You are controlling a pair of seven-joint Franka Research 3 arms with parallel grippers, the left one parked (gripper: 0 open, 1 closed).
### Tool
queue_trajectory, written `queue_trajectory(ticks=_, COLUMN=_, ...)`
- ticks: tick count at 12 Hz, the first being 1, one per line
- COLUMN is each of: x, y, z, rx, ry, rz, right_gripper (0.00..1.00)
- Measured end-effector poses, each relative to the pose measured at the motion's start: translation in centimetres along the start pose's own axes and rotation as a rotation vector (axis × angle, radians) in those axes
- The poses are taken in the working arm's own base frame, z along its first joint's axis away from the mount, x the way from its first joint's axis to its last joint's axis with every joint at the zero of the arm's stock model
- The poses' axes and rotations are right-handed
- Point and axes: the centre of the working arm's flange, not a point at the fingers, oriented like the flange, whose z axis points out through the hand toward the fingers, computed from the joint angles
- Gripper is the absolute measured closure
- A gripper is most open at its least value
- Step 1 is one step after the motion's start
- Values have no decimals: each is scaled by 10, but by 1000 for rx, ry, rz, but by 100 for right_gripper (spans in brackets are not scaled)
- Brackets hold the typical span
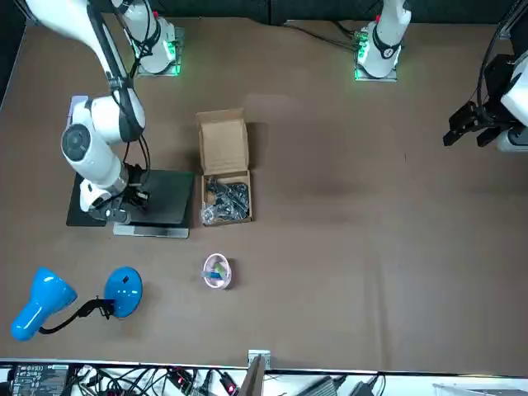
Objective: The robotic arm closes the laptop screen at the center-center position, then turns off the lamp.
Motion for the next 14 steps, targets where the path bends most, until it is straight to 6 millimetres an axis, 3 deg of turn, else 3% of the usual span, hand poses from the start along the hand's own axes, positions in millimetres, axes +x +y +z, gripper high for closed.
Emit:
queue_trajectory(ticks=3, x=7, y=-3, z=26, rx=7, ry=11, rz=11, right_gripper=98)
queue_trajectory(ticks=6, x=12, y=-6, z=32, rx=16, ry=25, rz=14, right_gripper=98)
queue_trajectory(ticks=10, x=23, y=-10, z=16, rx=20, ry=66, rz=6, right_gripper=98)
queue_trajectory(ticks=11, x=28, y=-11, z=-1, rx=20, ry=94, rz=2, right_gripper=98)
queue_trajectory(ticks=14, x=30, y=-13, z=-26, rx=19, ry=117, rz=1, right_gripper=98)
